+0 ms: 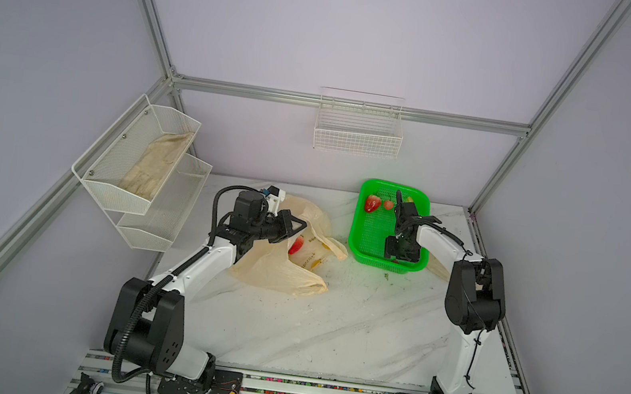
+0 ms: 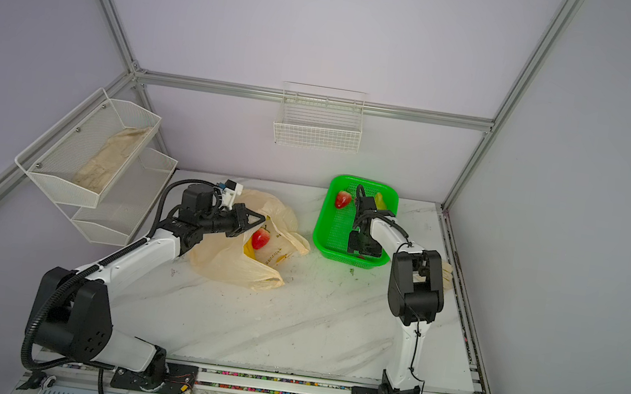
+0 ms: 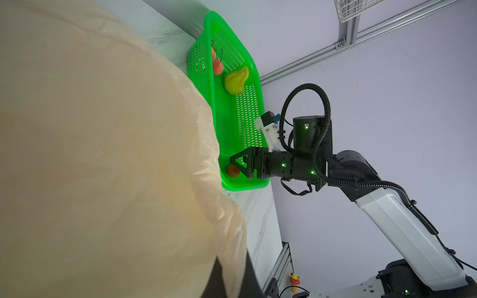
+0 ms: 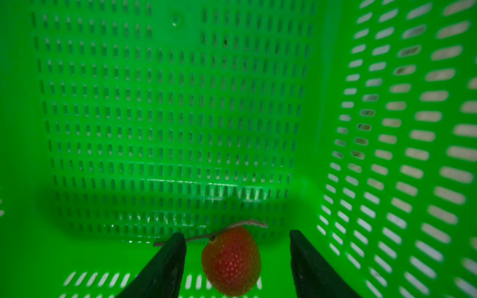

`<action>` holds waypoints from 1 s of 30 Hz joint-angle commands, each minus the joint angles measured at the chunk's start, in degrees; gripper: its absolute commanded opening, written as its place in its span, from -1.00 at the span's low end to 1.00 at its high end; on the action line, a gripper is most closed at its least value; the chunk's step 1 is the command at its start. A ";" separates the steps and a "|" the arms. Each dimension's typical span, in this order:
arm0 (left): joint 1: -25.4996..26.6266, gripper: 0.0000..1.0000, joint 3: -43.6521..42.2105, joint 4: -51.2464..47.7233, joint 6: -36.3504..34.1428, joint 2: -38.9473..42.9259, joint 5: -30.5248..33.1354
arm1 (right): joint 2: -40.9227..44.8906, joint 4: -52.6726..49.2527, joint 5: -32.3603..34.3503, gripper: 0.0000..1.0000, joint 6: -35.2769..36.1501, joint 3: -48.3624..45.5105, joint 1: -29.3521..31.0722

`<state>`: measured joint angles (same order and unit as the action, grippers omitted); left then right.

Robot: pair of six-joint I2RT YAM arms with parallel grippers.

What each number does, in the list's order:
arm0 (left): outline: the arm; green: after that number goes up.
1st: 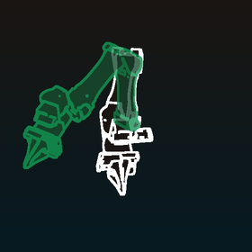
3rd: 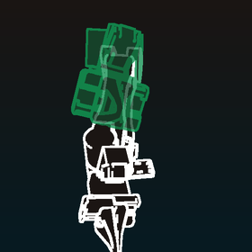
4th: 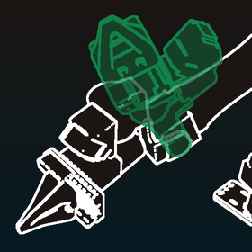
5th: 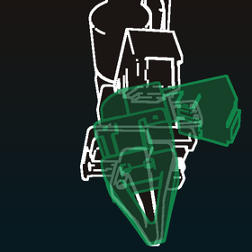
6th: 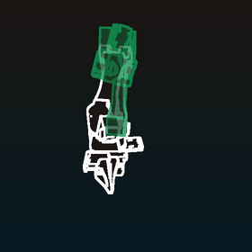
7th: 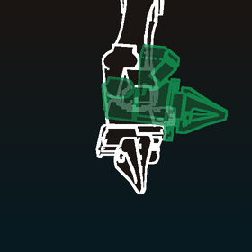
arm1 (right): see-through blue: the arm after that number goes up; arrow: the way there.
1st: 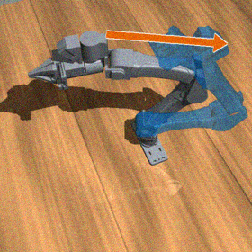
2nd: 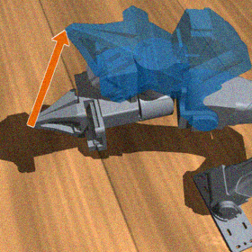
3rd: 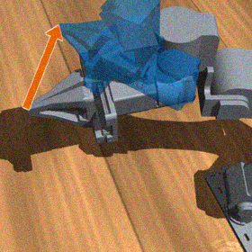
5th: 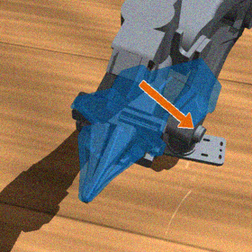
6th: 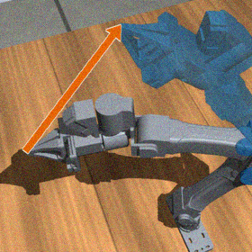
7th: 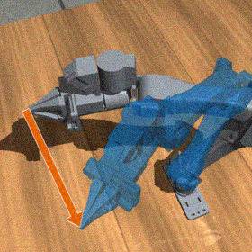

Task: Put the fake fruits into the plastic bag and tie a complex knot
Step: 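Grasp the red strawberry in the basket with the right gripper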

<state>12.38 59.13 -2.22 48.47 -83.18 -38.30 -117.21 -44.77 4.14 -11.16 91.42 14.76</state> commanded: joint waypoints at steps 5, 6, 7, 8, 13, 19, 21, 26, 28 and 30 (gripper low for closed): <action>-0.49 -1.00 -1.12 2.54 0.22 1.27 -1.33 | -3.32 -3.57 -1.35 0.29 -0.84 -0.01 -0.19; -0.52 -1.00 -1.13 2.56 0.22 1.35 -1.33 | -3.59 -3.57 -1.20 0.26 -0.80 -0.17 -0.26; -0.52 -1.00 -1.21 2.57 0.22 1.60 -1.37 | -3.77 -3.45 -0.94 0.22 -0.67 -0.45 -0.22; -0.58 -1.00 -1.22 2.66 0.22 1.63 -1.19 | -4.03 -3.39 -0.97 0.17 -0.47 -0.75 -0.17; -0.76 -1.00 -1.39 2.82 0.22 1.67 -1.11 | -4.35 -2.27 -2.27 -0.08 0.34 -1.68 -0.24; -0.96 -1.00 -1.39 2.75 0.22 1.66 -0.99 | -2.22 -0.75 -4.52 -0.36 0.43 -0.93 -0.22; -1.04 -1.00 -1.39 2.81 0.22 1.54 -0.98 | -1.25 -0.25 -5.55 -0.41 0.48 -0.50 -0.27; -1.09 -1.00 -1.40 2.50 0.05 1.55 -0.72 | 1.46 2.33 -8.64 -0.45 0.72 -0.96 -0.20; -1.13 -1.00 -1.43 2.51 0.00 1.54 -0.72 | 2.30 3.44 -9.50 -0.45 0.70 -1.15 -0.26; -1.13 -1.00 -1.39 2.50 -0.11 1.39 -0.72 | 2.74 4.80 -10.95 -0.45 0.69 -1.30 -0.27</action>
<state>11.64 59.13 -1.78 48.49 -83.18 -38.33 -117.14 -41.85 -4.21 -10.66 90.94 14.68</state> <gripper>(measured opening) 0.047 0.275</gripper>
